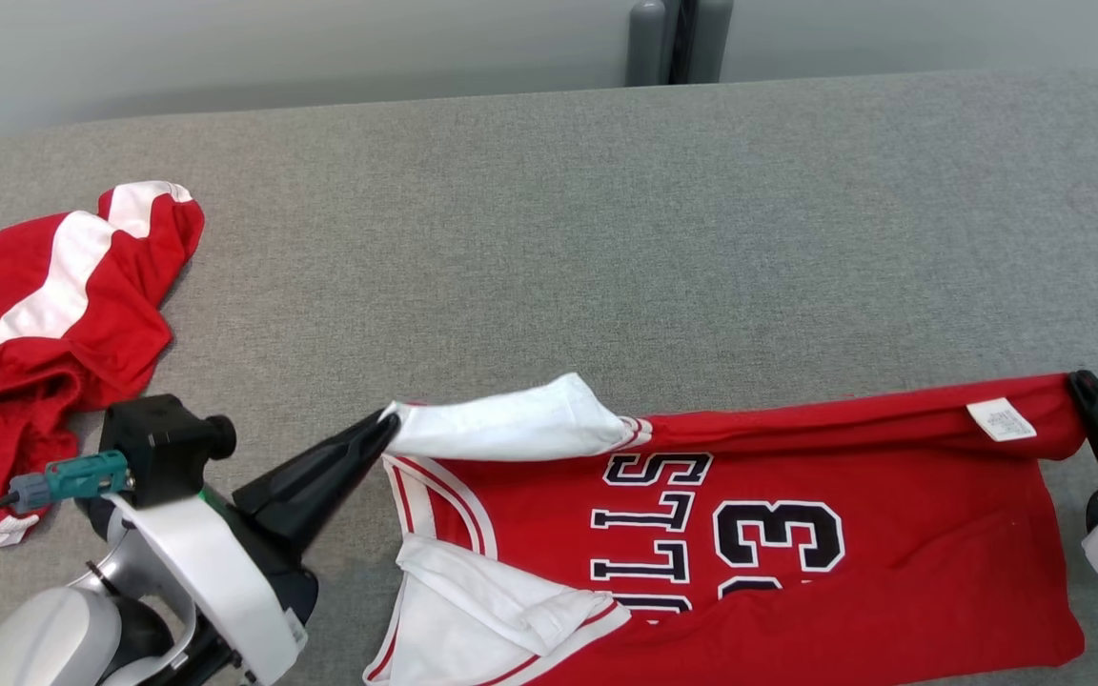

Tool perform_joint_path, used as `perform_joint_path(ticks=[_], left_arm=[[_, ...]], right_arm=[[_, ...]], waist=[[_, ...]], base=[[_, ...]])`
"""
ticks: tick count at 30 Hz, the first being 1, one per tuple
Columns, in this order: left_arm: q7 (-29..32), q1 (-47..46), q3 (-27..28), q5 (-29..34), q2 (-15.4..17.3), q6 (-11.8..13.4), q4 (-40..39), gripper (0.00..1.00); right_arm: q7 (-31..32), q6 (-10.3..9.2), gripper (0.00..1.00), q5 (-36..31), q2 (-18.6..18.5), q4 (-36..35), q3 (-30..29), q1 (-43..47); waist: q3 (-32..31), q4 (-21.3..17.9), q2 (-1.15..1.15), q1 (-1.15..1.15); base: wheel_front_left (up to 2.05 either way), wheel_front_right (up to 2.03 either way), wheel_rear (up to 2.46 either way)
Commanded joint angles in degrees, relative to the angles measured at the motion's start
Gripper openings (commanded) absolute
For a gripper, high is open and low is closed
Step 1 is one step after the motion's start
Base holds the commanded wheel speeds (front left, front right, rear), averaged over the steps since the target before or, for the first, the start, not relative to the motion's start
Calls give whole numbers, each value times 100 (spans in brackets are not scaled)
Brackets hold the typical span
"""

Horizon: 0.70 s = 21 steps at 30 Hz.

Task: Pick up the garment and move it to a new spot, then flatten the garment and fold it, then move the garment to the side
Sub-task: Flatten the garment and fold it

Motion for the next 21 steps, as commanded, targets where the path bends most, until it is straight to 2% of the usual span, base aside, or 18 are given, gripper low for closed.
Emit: perform_joint_path(ticks=[1,9,21], left_arm=[[57,96,-9,-65,106,-15,-103,0],[437,378,-190,-103,458,28,-455,0],[784,619,-444,-169,631,78,-756,0]], right_arm=[[62,-2,0,39,-59,-66,-41,105],[440,-2,0,240,-259,-469,-58,436],[1010,-2,0,425,-527,-906,-142,800]], waist=[[-4,-3,0,0],[-48,-22,0,0],[-53,-65,0,0]], base=[[0,0,0],[0,0,0],[0,0,0]])
